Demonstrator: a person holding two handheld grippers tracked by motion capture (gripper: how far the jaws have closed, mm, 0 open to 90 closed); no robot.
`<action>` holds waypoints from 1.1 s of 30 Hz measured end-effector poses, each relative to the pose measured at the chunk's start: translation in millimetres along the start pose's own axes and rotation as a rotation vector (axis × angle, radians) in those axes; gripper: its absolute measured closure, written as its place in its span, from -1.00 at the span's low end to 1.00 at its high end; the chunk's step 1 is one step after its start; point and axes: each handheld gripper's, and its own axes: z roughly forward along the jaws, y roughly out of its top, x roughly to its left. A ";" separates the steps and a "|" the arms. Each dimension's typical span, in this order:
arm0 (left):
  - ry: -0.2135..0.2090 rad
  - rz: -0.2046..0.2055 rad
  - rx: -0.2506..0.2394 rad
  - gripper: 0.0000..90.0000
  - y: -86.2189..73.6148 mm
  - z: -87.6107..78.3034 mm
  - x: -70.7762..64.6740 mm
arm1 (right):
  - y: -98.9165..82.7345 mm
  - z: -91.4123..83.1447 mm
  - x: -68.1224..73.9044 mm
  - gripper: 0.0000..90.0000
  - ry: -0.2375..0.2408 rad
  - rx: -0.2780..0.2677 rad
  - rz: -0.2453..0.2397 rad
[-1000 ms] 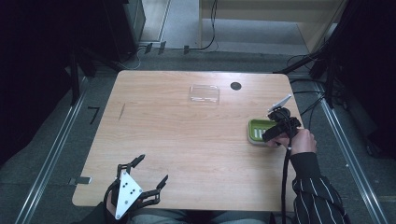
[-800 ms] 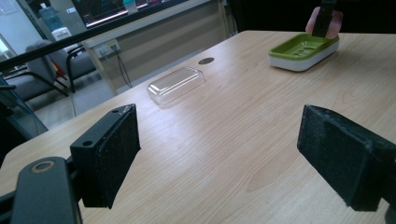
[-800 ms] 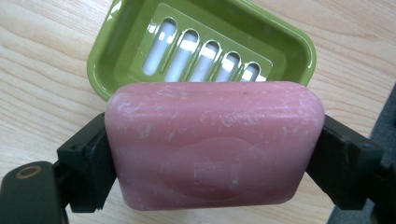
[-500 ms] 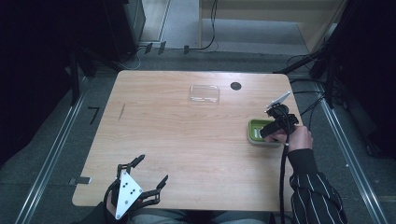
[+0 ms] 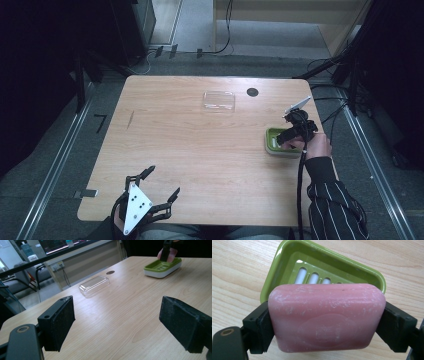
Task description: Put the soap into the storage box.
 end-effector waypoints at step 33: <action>0.001 -0.005 -0.002 -0.70 -0.1 0.4 -0.1 | 20.3 31.6 -6.3 -0.69 0.009 0.068 0.026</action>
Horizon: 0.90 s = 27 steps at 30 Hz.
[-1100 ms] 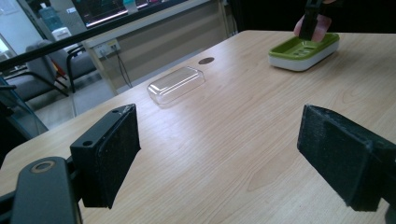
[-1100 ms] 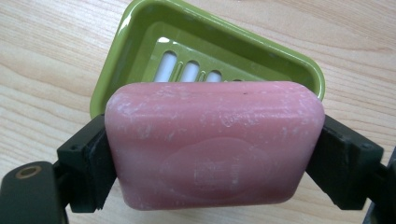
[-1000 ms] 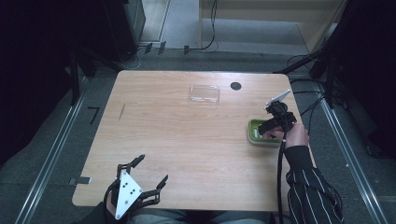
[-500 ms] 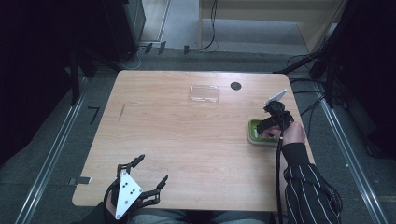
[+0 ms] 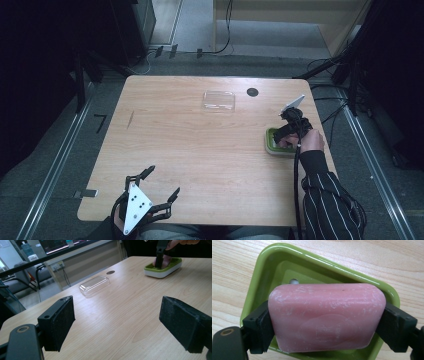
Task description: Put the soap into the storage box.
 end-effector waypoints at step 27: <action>0.002 0.001 0.000 -0.70 0.0 -0.2 0.2 | 3.6 8.5 0.5 -0.69 -0.017 0.016 0.051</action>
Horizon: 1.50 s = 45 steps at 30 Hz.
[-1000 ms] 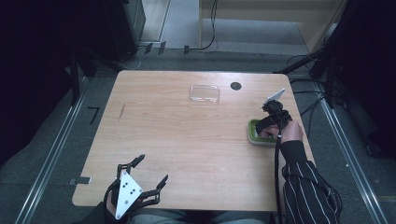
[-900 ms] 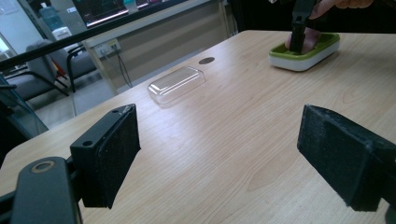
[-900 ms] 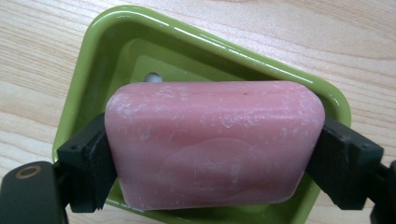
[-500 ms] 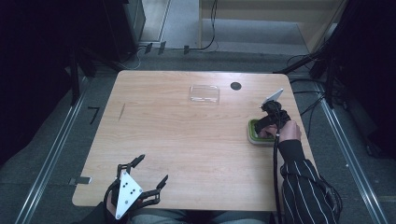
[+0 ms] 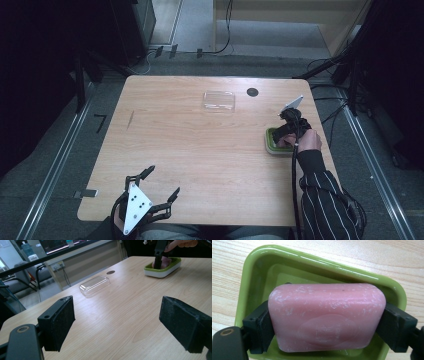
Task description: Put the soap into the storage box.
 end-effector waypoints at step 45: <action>-0.003 -0.001 -0.004 -0.70 0.2 0.3 0.0 | -35.5 -36.6 4.0 -0.92 0.033 -0.044 -0.071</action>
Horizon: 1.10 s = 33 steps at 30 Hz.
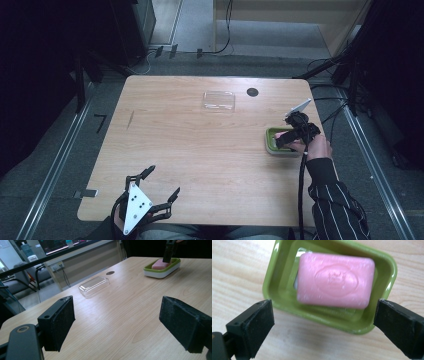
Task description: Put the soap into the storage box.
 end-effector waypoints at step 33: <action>-0.003 -0.001 -0.001 -0.70 0.1 0.7 -0.2 | -52.6 -7.7 43.1 -0.96 0.020 0.070 -0.183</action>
